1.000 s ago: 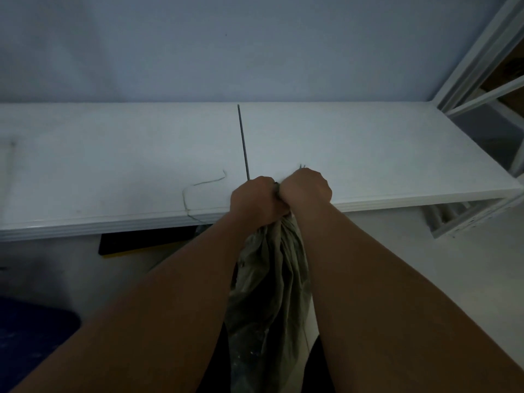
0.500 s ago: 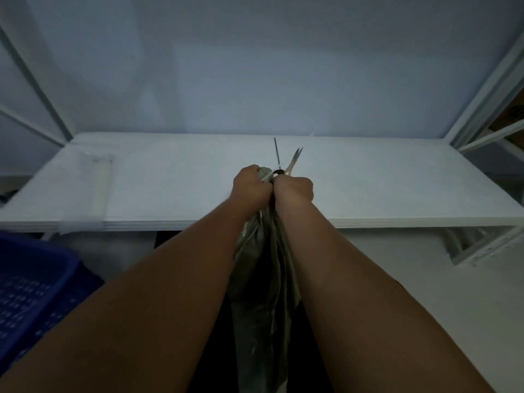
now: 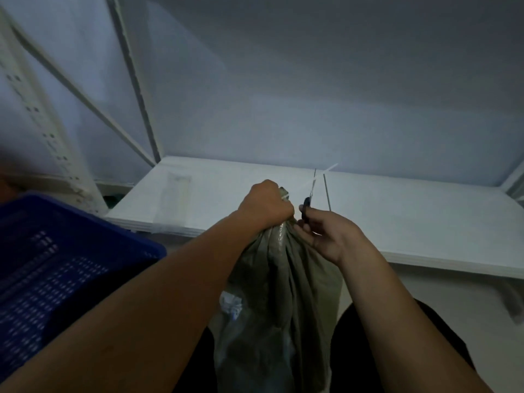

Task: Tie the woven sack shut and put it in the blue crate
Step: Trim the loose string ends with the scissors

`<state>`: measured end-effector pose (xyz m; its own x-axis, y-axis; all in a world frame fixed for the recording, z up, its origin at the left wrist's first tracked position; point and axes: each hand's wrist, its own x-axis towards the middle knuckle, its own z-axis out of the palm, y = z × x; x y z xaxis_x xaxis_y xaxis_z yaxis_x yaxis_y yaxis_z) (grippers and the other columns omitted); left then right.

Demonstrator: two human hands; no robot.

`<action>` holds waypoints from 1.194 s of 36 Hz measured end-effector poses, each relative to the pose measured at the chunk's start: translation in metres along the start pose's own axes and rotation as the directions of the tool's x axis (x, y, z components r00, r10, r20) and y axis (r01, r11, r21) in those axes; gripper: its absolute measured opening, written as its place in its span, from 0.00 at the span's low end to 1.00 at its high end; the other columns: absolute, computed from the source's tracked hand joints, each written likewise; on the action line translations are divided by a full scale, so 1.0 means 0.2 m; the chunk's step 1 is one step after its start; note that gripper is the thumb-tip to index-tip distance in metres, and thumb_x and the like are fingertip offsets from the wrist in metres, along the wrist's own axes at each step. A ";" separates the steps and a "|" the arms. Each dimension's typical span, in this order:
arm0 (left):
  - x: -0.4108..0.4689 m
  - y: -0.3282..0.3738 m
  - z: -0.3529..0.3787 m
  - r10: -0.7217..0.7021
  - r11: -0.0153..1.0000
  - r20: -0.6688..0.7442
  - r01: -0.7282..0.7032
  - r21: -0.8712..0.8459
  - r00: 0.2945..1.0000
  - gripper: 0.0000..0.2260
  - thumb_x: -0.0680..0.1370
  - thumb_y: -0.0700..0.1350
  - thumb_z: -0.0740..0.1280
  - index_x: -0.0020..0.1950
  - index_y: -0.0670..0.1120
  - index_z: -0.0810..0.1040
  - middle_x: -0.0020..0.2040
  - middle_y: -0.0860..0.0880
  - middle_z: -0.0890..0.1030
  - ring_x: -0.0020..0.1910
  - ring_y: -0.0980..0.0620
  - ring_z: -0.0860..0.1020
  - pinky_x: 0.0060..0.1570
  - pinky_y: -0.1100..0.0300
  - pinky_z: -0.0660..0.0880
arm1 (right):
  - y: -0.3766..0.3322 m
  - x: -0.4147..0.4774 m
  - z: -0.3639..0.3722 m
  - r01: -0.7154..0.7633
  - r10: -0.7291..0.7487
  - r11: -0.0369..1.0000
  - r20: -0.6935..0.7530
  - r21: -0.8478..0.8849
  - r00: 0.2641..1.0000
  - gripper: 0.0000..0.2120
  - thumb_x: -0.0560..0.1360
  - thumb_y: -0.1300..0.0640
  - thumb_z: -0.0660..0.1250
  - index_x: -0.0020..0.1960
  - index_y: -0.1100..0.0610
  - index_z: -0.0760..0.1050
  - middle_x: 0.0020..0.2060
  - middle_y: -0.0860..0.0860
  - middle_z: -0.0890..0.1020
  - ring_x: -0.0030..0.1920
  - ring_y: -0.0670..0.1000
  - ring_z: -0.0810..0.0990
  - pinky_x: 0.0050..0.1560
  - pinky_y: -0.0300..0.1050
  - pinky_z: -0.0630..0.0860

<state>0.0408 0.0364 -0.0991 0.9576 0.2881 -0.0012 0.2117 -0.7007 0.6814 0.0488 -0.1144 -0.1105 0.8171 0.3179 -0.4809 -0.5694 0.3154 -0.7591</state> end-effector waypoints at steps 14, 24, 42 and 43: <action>0.00 0.07 -0.06 -0.009 1.000 0.097 0.006 0.031 0.995 0.11 0.62 0.51 0.71 0.36 0.47 0.74 0.38 0.51 0.78 0.36 0.53 0.76 0.33 0.61 0.69 | -0.04 -0.14 -0.02 0.151 -0.140 0.969 0.066 -0.198 0.988 0.12 0.73 0.50 0.75 0.45 0.59 0.80 0.39 0.53 0.77 0.35 0.49 0.72 0.47 0.48 0.81; 0.02 -0.03 -0.08 0.212 0.940 0.185 -0.148 -0.308 0.960 0.23 0.68 0.32 0.78 0.61 0.47 0.81 0.54 0.50 0.84 0.47 0.57 0.81 0.47 0.73 0.75 | -0.04 -0.08 0.00 0.193 -0.185 0.957 0.056 -0.217 0.981 0.18 0.73 0.47 0.74 0.51 0.61 0.79 0.42 0.53 0.78 0.36 0.49 0.75 0.38 0.44 0.79; 0.16 0.02 0.01 0.085 0.996 0.015 -0.086 0.039 0.996 0.08 0.71 0.43 0.73 0.38 0.44 0.75 0.39 0.48 0.79 0.37 0.52 0.75 0.35 0.61 0.70 | -0.05 0.02 -0.05 0.197 -0.178 0.839 0.086 -0.507 0.980 0.24 0.70 0.42 0.75 0.54 0.60 0.77 0.40 0.52 0.80 0.38 0.50 0.77 0.37 0.45 0.78; 0.17 0.02 0.01 0.081 0.996 0.009 -0.081 0.042 0.997 0.08 0.71 0.43 0.72 0.37 0.44 0.73 0.38 0.49 0.77 0.36 0.53 0.74 0.34 0.61 0.69 | -0.05 0.02 -0.05 0.193 -0.169 0.823 0.094 -0.535 0.981 0.25 0.69 0.41 0.76 0.54 0.60 0.77 0.40 0.52 0.81 0.39 0.51 0.78 0.38 0.45 0.78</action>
<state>0.0742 0.0420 -0.0975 0.9733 0.2247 0.0469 0.1416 -0.7484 0.6480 0.0587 -0.1250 -0.1104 0.8895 0.3428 -0.3022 -0.2627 -0.1576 -0.9519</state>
